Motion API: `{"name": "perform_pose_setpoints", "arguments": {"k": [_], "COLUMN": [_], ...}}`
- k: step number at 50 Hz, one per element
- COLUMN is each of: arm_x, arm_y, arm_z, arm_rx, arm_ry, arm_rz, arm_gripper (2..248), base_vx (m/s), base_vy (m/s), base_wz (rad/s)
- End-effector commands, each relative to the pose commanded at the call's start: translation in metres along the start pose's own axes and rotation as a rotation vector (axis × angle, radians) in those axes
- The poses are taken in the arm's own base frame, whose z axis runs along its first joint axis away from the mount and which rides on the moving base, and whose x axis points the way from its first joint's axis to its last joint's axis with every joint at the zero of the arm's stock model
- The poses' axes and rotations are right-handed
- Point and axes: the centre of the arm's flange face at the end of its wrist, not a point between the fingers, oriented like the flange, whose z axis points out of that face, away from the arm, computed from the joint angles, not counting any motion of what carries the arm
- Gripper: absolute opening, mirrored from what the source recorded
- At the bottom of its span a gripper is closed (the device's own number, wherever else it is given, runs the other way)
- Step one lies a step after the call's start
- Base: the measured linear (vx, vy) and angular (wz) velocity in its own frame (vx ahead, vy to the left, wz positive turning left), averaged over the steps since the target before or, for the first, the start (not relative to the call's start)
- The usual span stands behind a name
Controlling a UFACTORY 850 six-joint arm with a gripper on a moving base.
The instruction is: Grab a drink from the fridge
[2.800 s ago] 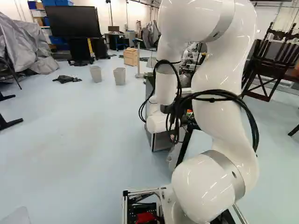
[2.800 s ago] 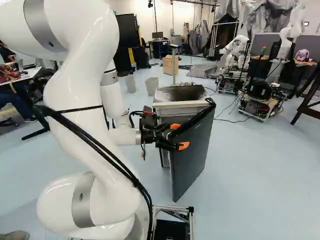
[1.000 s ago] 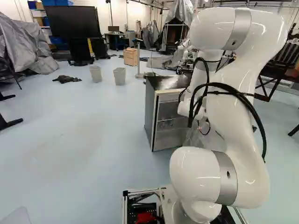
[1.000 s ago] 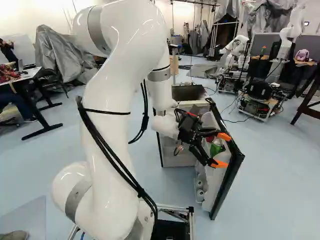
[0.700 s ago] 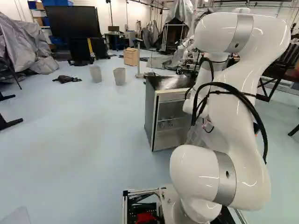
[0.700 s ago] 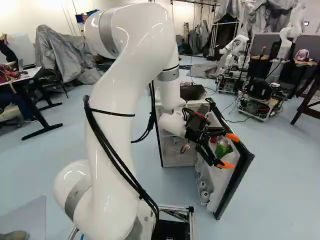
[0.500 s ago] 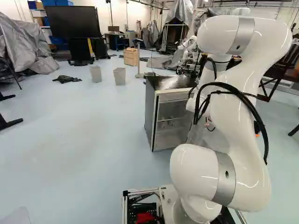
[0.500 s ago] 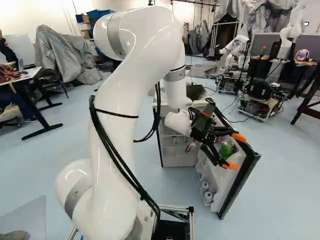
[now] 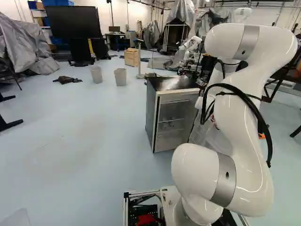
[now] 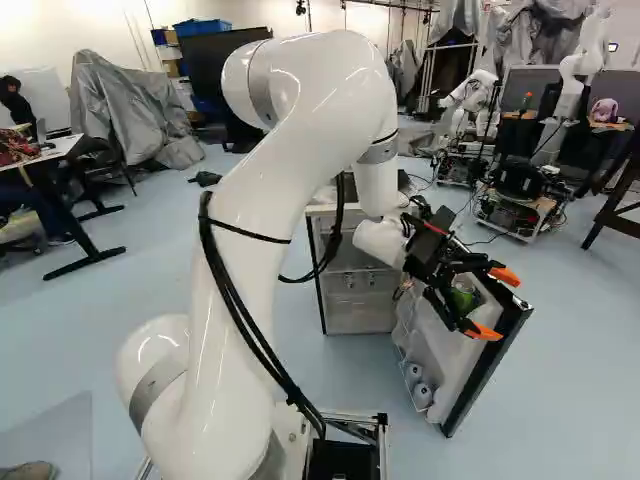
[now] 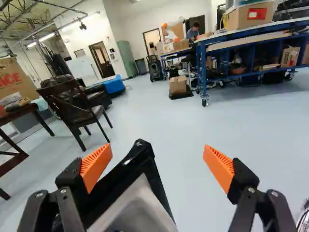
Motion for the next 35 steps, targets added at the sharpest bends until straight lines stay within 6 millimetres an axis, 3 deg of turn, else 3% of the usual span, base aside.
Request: {"name": "perform_pose_setpoints", "arguments": {"k": [15, 35], "arm_x": [0.001, 0.01], "arm_y": [0.004, 0.037], "arm_z": [-0.002, -0.018], "arm_rx": [0.032, 0.195], "arm_ry": [-0.001, -0.012], "arm_rz": [-0.014, -0.103], "arm_gripper": [247, 247], "base_vx": [0.0, 0.0], "base_vy": [0.0, 0.0], "base_wz": [0.0, 0.0]}}
